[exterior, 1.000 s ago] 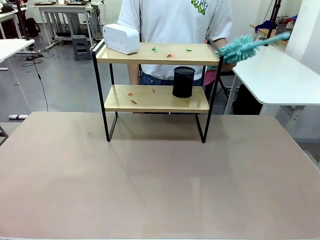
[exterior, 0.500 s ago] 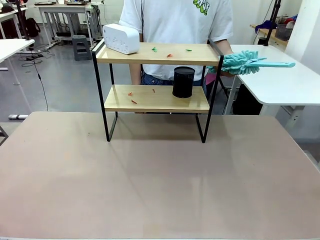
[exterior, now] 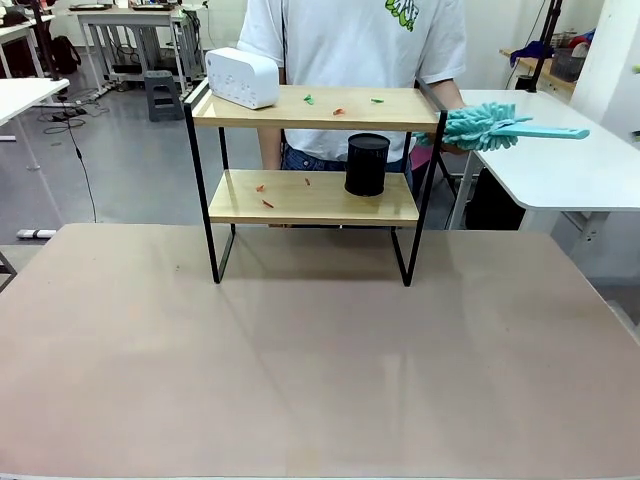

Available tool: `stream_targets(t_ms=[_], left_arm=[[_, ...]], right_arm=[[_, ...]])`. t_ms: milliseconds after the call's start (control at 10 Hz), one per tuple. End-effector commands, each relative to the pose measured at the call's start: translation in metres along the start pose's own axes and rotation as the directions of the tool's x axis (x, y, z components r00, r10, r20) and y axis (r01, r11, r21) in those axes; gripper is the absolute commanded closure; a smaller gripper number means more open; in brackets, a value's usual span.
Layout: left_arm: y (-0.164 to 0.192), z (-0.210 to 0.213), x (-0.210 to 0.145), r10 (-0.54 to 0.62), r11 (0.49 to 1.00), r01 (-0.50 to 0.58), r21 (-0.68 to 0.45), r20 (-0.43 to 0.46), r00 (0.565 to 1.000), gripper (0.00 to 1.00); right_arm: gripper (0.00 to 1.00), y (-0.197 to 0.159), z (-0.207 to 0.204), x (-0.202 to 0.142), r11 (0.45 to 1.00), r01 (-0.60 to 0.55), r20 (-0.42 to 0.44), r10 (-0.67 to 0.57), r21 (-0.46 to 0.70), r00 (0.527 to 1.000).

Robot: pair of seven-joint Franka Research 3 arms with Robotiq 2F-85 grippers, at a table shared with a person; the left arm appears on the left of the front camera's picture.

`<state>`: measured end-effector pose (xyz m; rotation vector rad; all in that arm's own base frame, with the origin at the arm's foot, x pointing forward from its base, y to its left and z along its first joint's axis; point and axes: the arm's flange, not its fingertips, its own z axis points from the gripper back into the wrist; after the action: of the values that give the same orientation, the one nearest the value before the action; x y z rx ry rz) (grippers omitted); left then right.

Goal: Clean the shelf.
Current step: Pick up the Duster from the human.

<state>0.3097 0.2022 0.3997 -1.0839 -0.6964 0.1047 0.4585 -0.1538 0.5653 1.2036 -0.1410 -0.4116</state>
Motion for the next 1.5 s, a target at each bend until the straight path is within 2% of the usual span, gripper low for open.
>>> stream_targets(t_ms=[0, 100, 300, 500, 800, 900, 1000, 1100, 1200, 1300, 1400], left_arm=[[0.001, 0.0, -0.001, -0.025, 1.0, 0.025, -0.018, 0.02, 0.999, 0.0], [0.001, 0.0, -0.001, -0.025, 1.0, 0.025, -0.018, 0.02, 0.999, 0.0], [0.001, 0.0, -0.001, -0.025, 1.0, 0.025, -0.018, 0.02, 0.999, 0.0], [0.001, 0.0, -0.001, -0.025, 1.0, 0.025, -0.018, 0.02, 0.999, 0.0], [0.001, 0.0, -0.001, -0.025, 1.0, 0.025, -0.018, 0.02, 0.999, 0.0], [0.001, 0.0, -0.001, -0.025, 1.0, 0.025, -0.018, 0.02, 0.999, 0.0], [0.001, 0.0, -0.001, -0.025, 1.0, 0.025, -0.018, 0.02, 0.999, 0.0], [0.001, 0.0, -0.001, -0.025, 1.0, 0.025, -0.018, 0.02, 0.999, 0.0], [0.001, 0.0, -0.001, -0.025, 1.0, 0.025, -0.018, 0.02, 0.999, 0.0], [0.001, 0.0, -0.001, -0.025, 1.0, 0.025, -0.018, 0.02, 0.999, 0.0], [0.001, 0.0, -0.001, -0.025, 1.0, 0.025, -0.018, 0.02, 0.999, 0.0]], right_arm=[[0.0, 0.001, -0.029, 0.034, 0.997, 0.081, -0.032, -0.081, 0.007, 0.996], [0.0, -0.004, -0.055, 0.048, 0.992, 0.111, -0.081, -0.107, 0.056, 0.991], [0.0, -0.009, -0.093, 0.052, 0.985, 0.156, -0.225, -0.137, 0.068, 0.965], [0.0, -0.017, -0.111, 0.053, 0.989, 0.142, -0.229, -0.127, 0.05, 0.965], [0.0, -0.02, -0.109, 0.053, 0.993, 0.102, -0.189, -0.09, 0.057, 0.978], [0.0, -0.02, -0.109, 0.052, 0.993, 0.098, -0.199, -0.084, 0.063, 0.976], [0.59, -0.02, -0.11, 0.052, 0.995, 0.079, -0.198, -0.066, 0.061, 0.978], [0.59, -0.021, -0.109, 0.052, 0.995, 0.076, -0.19, -0.064, 0.056, 0.98], [1.0, -0.021, -0.109, 0.052, 0.995, 0.078, -0.193, -0.064, 0.064, 0.979], [0.61, -0.022, -0.11, 0.053, 0.995, 0.08, -0.192, -0.066, 0.066, 0.979], [1.0, -0.022, -0.111, 0.053, 0.995, 0.08, -0.193, -0.067, 0.063, 0.979]])
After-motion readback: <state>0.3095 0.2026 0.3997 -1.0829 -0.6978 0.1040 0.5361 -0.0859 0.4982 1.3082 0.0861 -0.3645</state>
